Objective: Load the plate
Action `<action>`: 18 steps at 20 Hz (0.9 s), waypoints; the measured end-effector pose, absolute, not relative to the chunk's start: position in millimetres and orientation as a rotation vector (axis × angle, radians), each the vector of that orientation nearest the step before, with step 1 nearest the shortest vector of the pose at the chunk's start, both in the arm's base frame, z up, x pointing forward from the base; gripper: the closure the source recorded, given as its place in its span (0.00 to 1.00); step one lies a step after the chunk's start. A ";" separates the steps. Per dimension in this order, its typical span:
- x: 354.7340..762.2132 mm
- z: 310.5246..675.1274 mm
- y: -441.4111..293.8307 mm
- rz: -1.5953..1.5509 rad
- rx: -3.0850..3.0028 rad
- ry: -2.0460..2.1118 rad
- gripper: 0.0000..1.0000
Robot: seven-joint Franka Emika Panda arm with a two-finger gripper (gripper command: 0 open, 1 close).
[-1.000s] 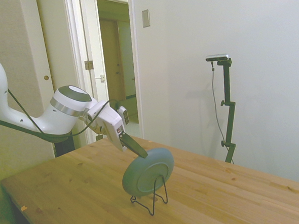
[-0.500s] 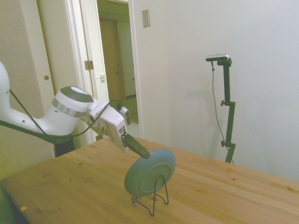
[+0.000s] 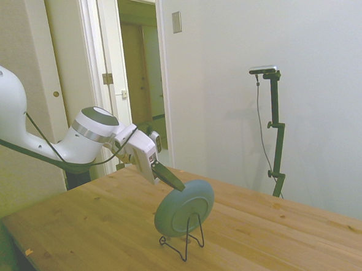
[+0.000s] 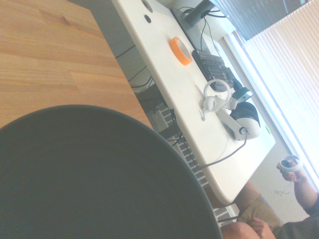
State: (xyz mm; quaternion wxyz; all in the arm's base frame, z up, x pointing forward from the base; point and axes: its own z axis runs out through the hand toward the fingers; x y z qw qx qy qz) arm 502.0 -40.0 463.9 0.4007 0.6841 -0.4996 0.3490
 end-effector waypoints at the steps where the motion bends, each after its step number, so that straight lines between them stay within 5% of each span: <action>1: 504.0 462.7 -37.7 0.881 1.731 -1.259 1.00; 18: 509.9 443.7 -15.9 0.874 1.732 -1.212 1.00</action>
